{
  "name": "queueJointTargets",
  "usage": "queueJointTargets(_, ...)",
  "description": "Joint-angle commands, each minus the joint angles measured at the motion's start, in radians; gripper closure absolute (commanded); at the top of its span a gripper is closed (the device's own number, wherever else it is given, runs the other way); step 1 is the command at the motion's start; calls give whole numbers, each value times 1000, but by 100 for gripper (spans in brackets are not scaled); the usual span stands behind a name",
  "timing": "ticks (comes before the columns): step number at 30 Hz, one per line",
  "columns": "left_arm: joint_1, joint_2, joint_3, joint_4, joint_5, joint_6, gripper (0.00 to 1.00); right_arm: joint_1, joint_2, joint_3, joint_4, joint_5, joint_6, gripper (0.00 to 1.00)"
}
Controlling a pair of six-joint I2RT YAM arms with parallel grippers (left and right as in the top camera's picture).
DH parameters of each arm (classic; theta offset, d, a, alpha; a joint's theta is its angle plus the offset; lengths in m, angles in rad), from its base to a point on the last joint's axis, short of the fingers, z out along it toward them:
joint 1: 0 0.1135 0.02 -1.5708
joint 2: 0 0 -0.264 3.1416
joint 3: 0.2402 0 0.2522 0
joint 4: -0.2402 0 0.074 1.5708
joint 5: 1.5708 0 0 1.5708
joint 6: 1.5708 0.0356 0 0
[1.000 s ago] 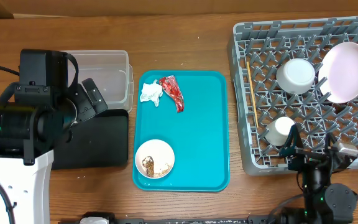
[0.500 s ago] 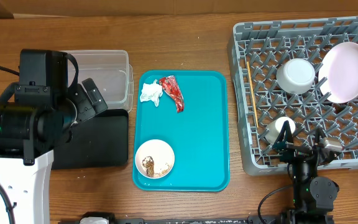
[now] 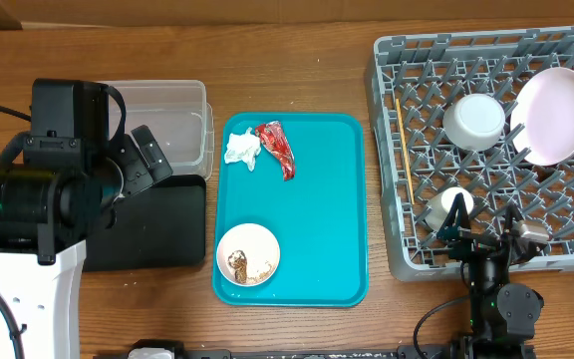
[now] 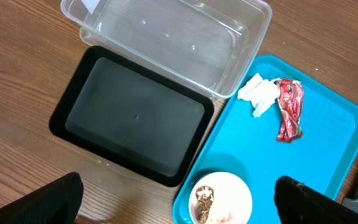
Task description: Sort waste into correct bins and load items into the dishwasher
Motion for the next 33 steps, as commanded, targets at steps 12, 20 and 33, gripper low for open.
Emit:
queueJointTargets(12,4,5,7,39,54,-56,0,-6,-10,-11,6,2,0,0)
queueJointTargets(20,-71,75,-13,222,417,-21,0,-6,-10,-11,6,2,0,0)
queueJointTargets(33,-382,562,-13,404,85,-134,18,-6,-10,-11,6,2,0,0)
